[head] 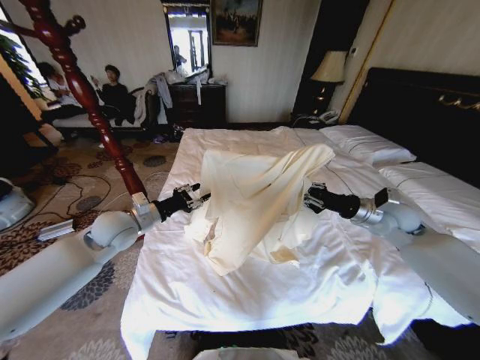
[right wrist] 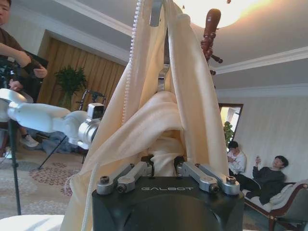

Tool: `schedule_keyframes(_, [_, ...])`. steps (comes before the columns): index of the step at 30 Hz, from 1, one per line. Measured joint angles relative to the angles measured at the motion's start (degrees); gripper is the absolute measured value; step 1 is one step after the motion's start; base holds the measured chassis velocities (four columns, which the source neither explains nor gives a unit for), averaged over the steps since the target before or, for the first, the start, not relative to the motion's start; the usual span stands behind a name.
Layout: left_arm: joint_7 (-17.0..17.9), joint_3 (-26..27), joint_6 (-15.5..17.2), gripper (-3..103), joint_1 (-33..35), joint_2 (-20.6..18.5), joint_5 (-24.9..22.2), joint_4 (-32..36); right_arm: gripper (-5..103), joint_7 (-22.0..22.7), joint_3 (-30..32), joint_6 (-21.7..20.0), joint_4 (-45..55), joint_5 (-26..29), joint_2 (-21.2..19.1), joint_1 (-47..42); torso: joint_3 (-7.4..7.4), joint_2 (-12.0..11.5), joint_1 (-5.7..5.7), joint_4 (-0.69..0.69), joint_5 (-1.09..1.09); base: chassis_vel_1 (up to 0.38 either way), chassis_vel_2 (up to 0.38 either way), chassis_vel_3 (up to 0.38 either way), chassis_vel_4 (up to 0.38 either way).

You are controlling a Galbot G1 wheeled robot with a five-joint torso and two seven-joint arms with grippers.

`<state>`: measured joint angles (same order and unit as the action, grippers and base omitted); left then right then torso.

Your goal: Pick up the clothes from the bed and hang them on the clothes hanger.

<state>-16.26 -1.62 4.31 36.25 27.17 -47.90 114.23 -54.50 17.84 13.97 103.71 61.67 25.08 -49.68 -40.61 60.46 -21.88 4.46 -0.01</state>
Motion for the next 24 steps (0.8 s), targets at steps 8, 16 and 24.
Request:
schedule_keyframes(8, [-10.05, 1.11, -3.87, 1, -2.34, 0.87, -4.75, -4.05, 15, -1.0, -0.14, 0.41, -0.61, -0.97, 0.18, -0.61, 0.0, 0.0, 0.0, 0.0, 0.0, 0.0, 0.0, 0.0, 0.0])
schedule_keyframes(16, [-16.46, 5.19, -5.94, 0, -4.02, 0.18, -8.39, -8.44, 15, -2.5, -0.49, 1.21, -3.24, -2.06, 0.52, -0.65, 0.0, 0.0, 0.0, -0.01, 0.0, 0.0, 0.0, 0.0, 0.0])
schedule_keyframes(24, [-18.26, 7.42, -6.41, 0, -5.37, -1.63, -8.48, -12.32, 15, -3.91, -0.47, 1.84, -5.14, -2.23, 0.65, -0.43, 0.0, 0.0, 0.0, 0.0, 0.0, 0.0, 0.0, 0.0, 0.0])
